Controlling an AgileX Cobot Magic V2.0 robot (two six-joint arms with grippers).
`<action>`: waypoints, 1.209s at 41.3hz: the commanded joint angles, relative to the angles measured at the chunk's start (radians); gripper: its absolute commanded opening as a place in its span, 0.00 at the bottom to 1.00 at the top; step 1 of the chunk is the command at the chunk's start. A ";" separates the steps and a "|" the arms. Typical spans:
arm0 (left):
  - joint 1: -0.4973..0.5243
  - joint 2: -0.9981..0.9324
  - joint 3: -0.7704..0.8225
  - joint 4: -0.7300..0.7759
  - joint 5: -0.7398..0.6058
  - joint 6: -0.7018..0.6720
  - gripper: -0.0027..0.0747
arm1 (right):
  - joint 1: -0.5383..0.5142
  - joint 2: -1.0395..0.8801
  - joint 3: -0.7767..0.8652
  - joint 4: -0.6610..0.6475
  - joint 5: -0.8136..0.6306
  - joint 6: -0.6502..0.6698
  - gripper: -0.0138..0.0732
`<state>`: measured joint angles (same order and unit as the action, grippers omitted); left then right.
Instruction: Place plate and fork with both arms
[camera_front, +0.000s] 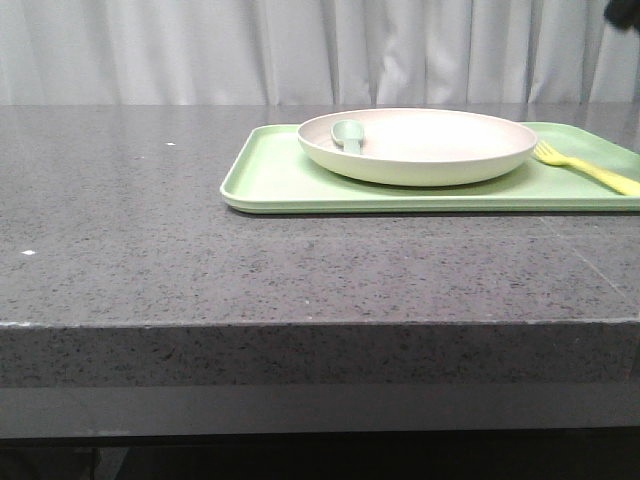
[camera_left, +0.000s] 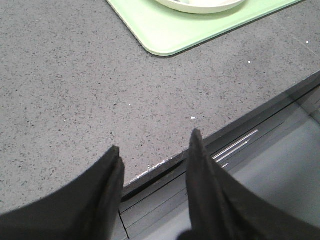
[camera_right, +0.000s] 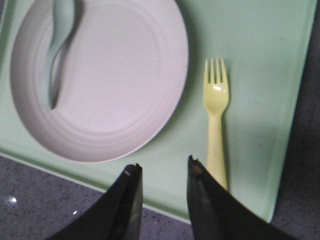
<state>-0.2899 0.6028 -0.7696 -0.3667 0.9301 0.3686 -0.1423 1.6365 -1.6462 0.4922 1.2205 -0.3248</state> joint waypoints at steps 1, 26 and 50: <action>0.002 0.003 -0.025 -0.023 -0.059 0.001 0.43 | 0.074 -0.146 0.014 -0.038 0.021 0.029 0.46; 0.002 0.003 -0.025 -0.023 -0.059 0.001 0.43 | 0.239 -0.868 0.573 -0.351 -0.062 0.290 0.46; 0.002 0.003 -0.025 -0.023 -0.059 0.001 0.43 | 0.239 -1.162 0.738 -0.351 -0.107 0.290 0.34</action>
<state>-0.2899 0.6028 -0.7696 -0.3648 0.9301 0.3701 0.0947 0.4665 -0.8905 0.1455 1.1712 -0.0361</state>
